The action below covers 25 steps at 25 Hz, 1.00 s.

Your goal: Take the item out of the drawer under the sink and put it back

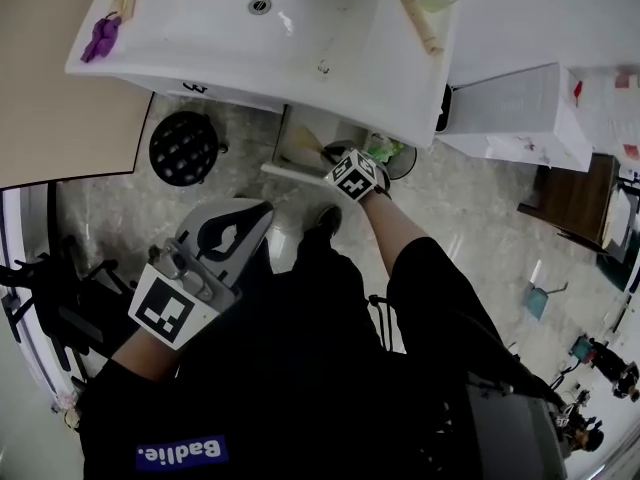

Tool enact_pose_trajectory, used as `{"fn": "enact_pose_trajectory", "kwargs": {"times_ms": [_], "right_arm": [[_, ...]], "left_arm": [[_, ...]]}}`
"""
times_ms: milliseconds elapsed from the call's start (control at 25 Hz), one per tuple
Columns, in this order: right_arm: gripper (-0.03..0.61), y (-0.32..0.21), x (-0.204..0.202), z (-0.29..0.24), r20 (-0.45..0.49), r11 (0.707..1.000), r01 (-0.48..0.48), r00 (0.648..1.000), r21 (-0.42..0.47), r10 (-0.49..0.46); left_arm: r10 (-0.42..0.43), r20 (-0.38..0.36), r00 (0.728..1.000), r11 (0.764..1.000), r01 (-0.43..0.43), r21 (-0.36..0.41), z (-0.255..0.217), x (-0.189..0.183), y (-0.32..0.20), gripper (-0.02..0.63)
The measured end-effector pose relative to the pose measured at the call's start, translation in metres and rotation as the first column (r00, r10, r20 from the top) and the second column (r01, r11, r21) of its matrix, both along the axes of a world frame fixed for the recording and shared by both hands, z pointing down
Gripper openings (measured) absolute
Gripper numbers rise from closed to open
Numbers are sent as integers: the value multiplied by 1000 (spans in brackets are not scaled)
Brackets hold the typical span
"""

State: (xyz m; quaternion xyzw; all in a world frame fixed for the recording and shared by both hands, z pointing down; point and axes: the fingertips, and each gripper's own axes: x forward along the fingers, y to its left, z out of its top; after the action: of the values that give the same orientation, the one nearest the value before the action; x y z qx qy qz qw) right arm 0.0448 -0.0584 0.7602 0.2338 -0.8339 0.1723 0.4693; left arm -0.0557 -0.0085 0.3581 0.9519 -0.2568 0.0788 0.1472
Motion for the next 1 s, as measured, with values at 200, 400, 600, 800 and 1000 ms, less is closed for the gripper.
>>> {"fn": "enact_pose_trajectory", "kwargs": {"times_ms": [200, 400, 600, 800, 1000], "right_arm": [[37, -1, 1, 32, -65, 998, 31, 997, -57, -35], [37, -7, 1, 56, -114, 995, 40, 992, -94, -51], [38, -10, -3, 74, -147, 991, 53, 987, -123, -71], [40, -7, -6, 91, -182, 987, 55, 980, -148, -82], [40, -6, -5, 104, -204, 984, 71, 974, -161, -104]], "left_arm": [[-8, 11, 1000, 1000, 8, -3, 4, -3, -2, 5], [-26, 19, 999, 1000, 26, -9, 9, -10, -4, 5], [-24, 34, 999, 1000, 24, -18, 16, -12, -2, 5], [-8, 62, 998, 1000, 9, -22, 18, -16, -3, 5], [-24, 59, 998, 1000, 25, -18, 20, -18, -4, 5]]}}
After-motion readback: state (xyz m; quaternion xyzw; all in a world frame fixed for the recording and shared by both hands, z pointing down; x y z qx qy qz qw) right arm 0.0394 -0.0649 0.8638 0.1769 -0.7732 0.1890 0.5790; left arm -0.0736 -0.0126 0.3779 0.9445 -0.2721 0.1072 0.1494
